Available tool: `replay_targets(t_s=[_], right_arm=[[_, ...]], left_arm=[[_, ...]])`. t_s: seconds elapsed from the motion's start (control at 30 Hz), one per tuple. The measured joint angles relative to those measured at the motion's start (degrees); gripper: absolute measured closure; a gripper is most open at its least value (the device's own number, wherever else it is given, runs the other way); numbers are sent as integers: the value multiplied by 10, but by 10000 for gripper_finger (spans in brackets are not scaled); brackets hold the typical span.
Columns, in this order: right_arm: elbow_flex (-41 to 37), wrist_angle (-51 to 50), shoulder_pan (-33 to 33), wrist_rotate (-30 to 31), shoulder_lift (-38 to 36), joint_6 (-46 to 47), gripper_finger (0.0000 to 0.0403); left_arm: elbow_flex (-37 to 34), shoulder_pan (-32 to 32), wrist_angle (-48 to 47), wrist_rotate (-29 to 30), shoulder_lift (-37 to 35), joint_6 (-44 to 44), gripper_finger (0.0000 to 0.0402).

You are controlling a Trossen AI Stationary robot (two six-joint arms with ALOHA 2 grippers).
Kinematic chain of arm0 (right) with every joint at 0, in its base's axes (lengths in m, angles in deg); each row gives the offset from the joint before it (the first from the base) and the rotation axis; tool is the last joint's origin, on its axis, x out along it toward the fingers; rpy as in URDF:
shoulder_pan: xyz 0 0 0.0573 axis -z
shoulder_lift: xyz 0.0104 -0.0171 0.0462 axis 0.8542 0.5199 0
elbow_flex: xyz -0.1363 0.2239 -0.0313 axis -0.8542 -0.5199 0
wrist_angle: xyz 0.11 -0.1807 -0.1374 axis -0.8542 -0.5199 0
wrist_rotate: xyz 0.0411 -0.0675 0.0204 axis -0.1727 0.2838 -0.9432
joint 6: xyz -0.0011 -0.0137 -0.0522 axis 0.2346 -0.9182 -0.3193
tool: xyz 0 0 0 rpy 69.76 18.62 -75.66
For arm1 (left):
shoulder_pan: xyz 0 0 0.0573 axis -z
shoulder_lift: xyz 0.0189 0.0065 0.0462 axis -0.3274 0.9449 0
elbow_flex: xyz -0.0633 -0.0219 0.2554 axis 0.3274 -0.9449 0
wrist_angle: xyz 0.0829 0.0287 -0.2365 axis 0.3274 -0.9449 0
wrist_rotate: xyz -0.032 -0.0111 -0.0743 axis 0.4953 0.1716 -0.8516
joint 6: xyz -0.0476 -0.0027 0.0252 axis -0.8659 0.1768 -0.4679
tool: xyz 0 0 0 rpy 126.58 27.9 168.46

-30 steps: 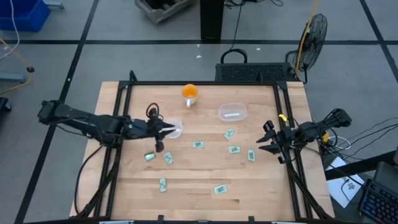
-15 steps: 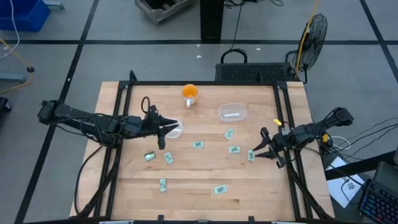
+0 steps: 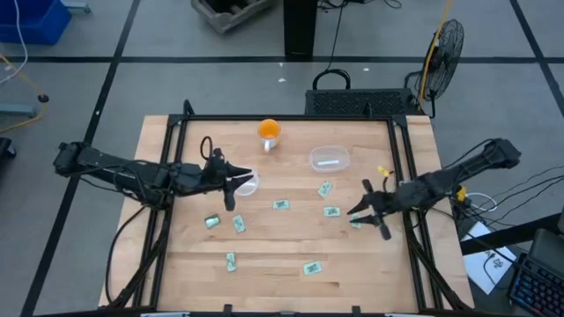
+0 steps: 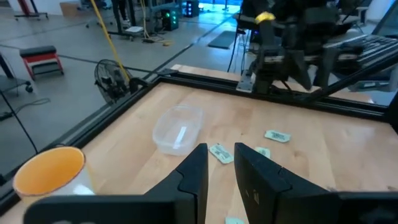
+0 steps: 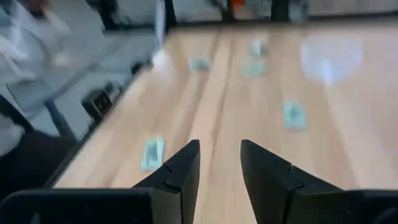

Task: Pick and place Stevia / Truvia into bins
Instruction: Put the white stevia packet into the right transparent container

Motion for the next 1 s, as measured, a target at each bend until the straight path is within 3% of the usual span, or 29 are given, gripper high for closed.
replay_targets(t_s=[0.1, 0.33, 0.6, 1.0], right_arm=[[22, -63, -11, 1, 93, 43, 293], [24, -45, -39, 48, 222, 58, 294], [24, -72, -81, 14, 226, 137, 294], [-37, -82, -106, 66, 253, 154, 294]], left_arm=[[0, -5, 2, -1, 0, -13, 316], [0, -6, -15, -2, 0, -12, 316], [0, -6, -34, -2, 0, 3, 316], [0, -6, -34, -2, 0, 12, 316]])
